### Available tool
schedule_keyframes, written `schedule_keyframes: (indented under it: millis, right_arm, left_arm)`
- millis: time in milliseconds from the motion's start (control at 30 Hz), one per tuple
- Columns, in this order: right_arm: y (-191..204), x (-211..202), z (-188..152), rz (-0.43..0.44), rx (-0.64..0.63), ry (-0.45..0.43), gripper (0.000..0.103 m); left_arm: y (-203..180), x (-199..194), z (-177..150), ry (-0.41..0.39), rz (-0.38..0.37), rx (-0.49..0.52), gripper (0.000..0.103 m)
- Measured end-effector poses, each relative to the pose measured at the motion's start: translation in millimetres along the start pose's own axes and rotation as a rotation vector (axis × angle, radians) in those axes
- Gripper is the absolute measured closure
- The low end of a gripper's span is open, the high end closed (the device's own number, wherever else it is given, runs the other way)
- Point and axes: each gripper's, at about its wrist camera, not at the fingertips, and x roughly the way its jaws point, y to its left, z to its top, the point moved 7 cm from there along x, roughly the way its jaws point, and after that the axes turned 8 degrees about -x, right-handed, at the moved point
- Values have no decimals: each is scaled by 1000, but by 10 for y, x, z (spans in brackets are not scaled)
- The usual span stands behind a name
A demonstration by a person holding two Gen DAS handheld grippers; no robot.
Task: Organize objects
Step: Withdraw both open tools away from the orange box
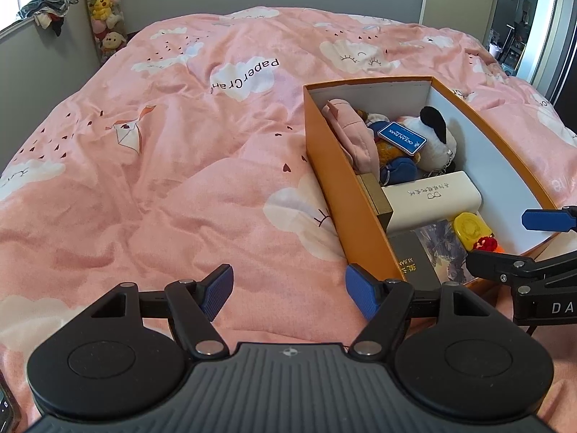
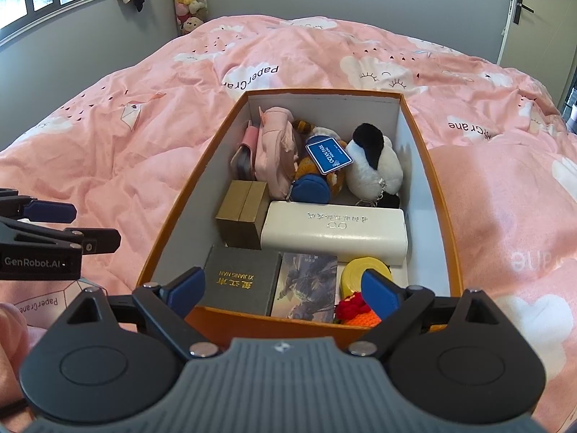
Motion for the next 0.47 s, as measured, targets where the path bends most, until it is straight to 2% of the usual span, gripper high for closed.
schedule_keyframes:
  millis: [467]
  right_arm:
    - [-8,16,-4,5,5,14,9]
  left_arm:
    - [1,-13,20,-6,5,4,18]
